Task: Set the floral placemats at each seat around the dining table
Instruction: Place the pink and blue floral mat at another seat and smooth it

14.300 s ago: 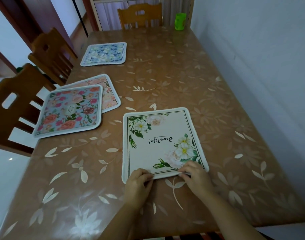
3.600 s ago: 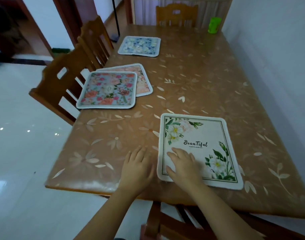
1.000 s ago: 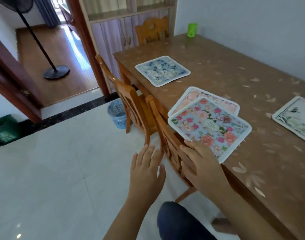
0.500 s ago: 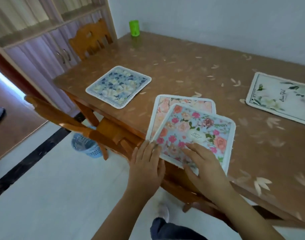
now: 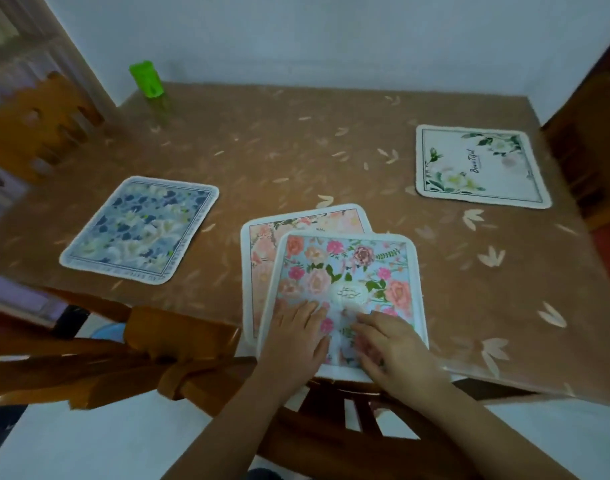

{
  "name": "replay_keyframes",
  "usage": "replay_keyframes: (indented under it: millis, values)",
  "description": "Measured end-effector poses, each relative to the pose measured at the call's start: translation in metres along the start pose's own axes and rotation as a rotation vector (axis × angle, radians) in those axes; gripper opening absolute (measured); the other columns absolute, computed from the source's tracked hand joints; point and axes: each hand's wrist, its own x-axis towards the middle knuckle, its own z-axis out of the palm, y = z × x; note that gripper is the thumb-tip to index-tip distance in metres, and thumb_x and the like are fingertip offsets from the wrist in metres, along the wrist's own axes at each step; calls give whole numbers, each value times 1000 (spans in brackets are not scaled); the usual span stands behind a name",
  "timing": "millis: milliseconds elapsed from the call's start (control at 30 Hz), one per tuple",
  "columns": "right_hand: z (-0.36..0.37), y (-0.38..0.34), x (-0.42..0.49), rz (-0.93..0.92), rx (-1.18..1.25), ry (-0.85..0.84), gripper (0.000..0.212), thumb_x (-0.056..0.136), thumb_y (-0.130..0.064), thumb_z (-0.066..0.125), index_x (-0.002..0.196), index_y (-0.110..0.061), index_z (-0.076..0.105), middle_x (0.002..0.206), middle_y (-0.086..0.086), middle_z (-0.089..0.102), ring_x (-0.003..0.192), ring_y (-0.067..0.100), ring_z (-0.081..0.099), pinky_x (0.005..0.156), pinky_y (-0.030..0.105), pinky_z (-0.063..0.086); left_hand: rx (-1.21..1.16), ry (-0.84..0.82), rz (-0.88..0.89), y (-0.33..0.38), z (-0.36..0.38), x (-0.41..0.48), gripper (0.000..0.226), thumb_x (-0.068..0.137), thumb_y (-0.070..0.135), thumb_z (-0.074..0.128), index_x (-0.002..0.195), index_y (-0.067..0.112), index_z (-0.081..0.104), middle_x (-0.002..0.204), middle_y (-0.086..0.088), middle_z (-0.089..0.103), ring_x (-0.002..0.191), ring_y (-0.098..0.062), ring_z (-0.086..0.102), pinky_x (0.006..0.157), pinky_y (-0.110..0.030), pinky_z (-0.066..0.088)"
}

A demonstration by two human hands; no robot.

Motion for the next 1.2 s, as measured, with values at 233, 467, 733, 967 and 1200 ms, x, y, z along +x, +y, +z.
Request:
replay_keyframes:
  millis: [233,467,733,967,1200]
  values:
    - [28,26,3,30,13,-91,43,80,-23,60,120,-11,56,122,10,59,116,25,52,100,39,40,-18,-211,168,-26,27,23,46,89,32,46,128,10,44,131,-7,47,119,-20,41,101,-34,31]
    - [56,37,1,110,43,-258,59,83,-41,54,135,-16,38,141,4,40,134,15,28,112,34,24,2,-286,210,-38,48,16,59,83,42,51,133,13,39,137,-3,38,127,-17,30,107,-30,21]
    - [68,38,-6,75,-99,-359,77,77,-48,59,139,-22,23,152,-1,19,140,18,8,113,41,11,48,-335,178,-39,60,14,68,76,51,51,131,13,36,143,-3,27,130,-18,19,108,-36,17]
    - [70,36,-5,73,-169,-376,77,77,-34,62,139,-21,19,152,2,18,140,21,8,112,43,14,43,-362,160,-37,61,13,78,70,55,58,131,16,32,144,-1,22,131,-16,14,108,-37,16]
    - [56,37,-3,112,-31,-326,69,74,-35,63,135,-21,34,145,0,33,136,16,22,108,36,27,24,-424,146,-32,50,13,82,72,49,65,136,17,26,145,-1,23,132,-18,17,110,-38,16]
